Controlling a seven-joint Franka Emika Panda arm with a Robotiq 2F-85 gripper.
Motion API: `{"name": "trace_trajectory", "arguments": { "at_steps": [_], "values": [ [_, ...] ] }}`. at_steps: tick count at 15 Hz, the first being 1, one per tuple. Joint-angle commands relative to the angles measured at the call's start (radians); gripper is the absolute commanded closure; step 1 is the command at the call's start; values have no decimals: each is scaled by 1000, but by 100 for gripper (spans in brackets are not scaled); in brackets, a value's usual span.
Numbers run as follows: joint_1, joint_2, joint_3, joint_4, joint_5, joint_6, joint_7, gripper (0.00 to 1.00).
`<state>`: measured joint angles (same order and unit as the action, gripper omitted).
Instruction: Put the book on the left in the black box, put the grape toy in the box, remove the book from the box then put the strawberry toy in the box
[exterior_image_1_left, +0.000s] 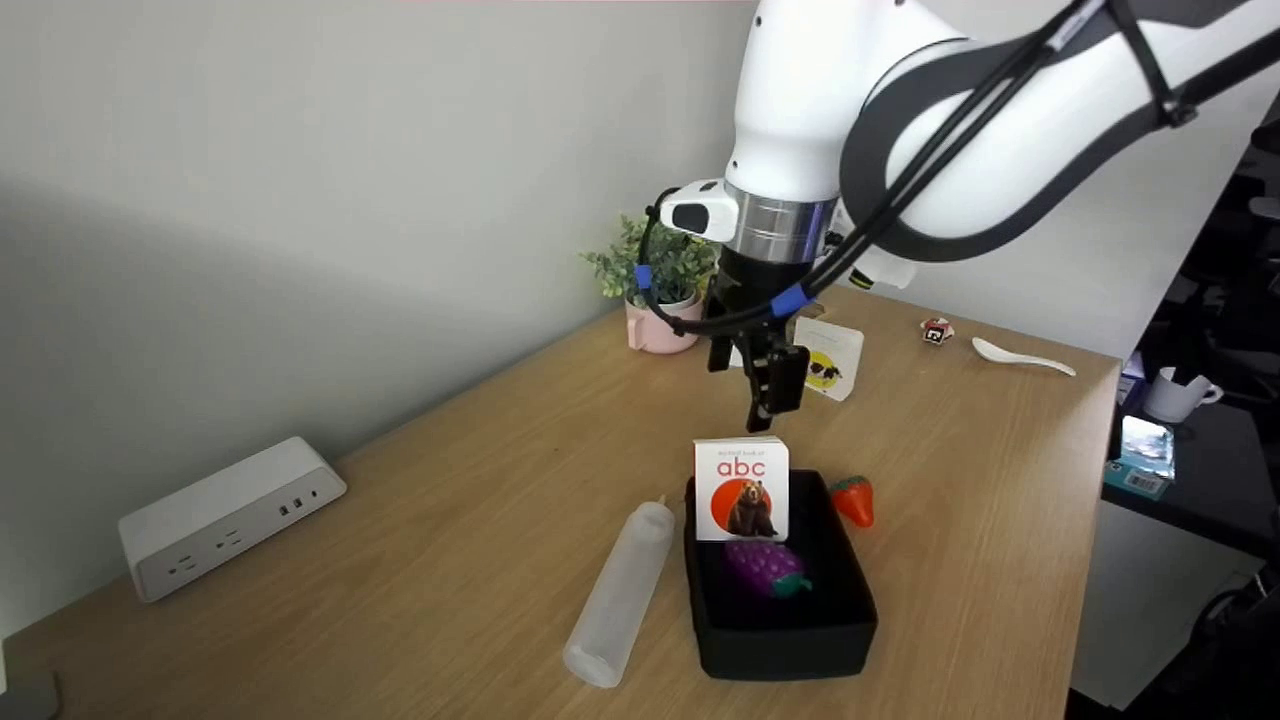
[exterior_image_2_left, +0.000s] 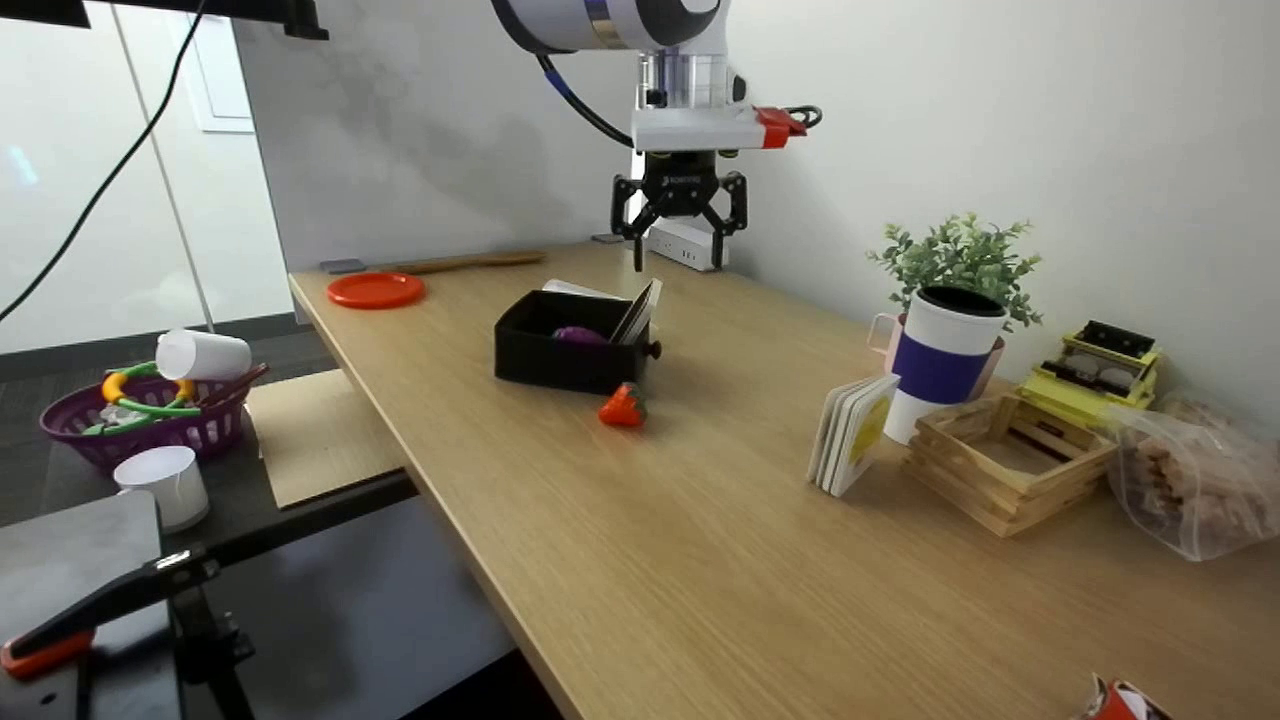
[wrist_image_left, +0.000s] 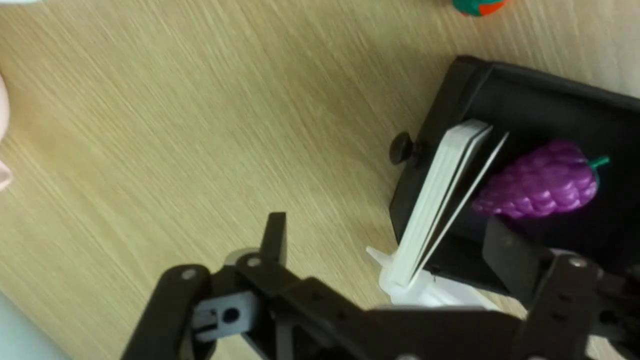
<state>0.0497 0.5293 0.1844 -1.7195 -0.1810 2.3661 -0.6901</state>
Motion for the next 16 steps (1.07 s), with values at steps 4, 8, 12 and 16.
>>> {"name": "trace_trajectory", "arguments": {
  "at_steps": [4, 8, 12, 16],
  "values": [
    [-99, 75, 97, 99, 293, -51, -213, 0],
    [-78, 102, 72, 104, 310, -51, -186, 0],
    [-74, 145, 68, 123, 300, -90, -178, 0],
    [-73, 176, 69, 147, 297, -126, -180, 0]
  ]
}}
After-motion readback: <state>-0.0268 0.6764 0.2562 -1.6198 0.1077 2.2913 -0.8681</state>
